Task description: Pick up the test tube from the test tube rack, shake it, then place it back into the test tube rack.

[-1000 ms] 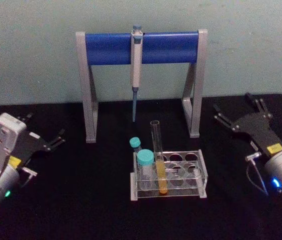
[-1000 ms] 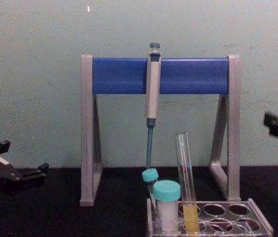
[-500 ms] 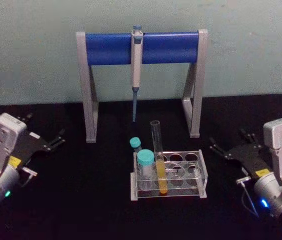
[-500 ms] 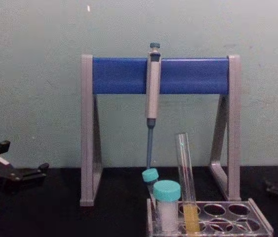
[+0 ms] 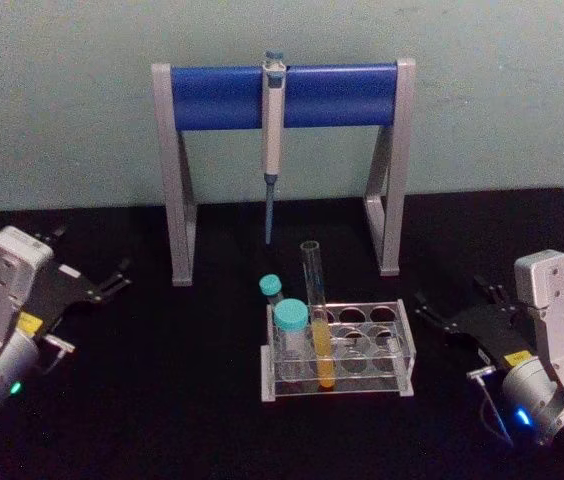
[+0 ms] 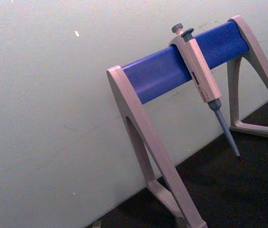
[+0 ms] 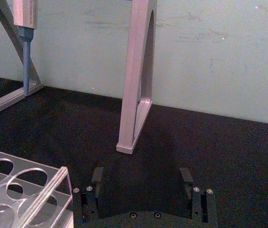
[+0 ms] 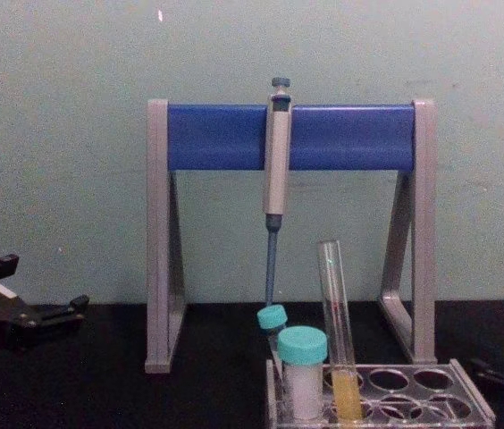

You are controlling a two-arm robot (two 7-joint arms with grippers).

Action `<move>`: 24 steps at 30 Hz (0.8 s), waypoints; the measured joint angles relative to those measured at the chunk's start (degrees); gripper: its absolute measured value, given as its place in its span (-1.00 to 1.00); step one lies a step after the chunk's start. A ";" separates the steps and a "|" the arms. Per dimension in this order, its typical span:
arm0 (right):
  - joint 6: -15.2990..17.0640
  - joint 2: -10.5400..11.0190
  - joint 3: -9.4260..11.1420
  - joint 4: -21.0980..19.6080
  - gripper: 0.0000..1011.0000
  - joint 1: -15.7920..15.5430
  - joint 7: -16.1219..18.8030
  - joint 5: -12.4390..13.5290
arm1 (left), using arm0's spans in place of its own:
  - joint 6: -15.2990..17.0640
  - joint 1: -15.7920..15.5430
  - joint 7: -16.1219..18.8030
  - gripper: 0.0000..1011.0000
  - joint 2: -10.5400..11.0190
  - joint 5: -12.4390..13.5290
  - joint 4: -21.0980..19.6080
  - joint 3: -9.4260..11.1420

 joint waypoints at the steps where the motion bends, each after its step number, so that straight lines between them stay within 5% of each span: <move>1: -0.01 0.00 0.00 -0.02 0.98 0.00 -0.01 0.00 | 0.00 0.00 0.00 0.98 0.00 0.00 0.00 0.00; 24: -0.11 0.10 -0.01 -0.25 0.98 -0.08 -0.22 0.04 | 0.00 0.00 0.00 0.98 0.00 0.00 0.00 0.00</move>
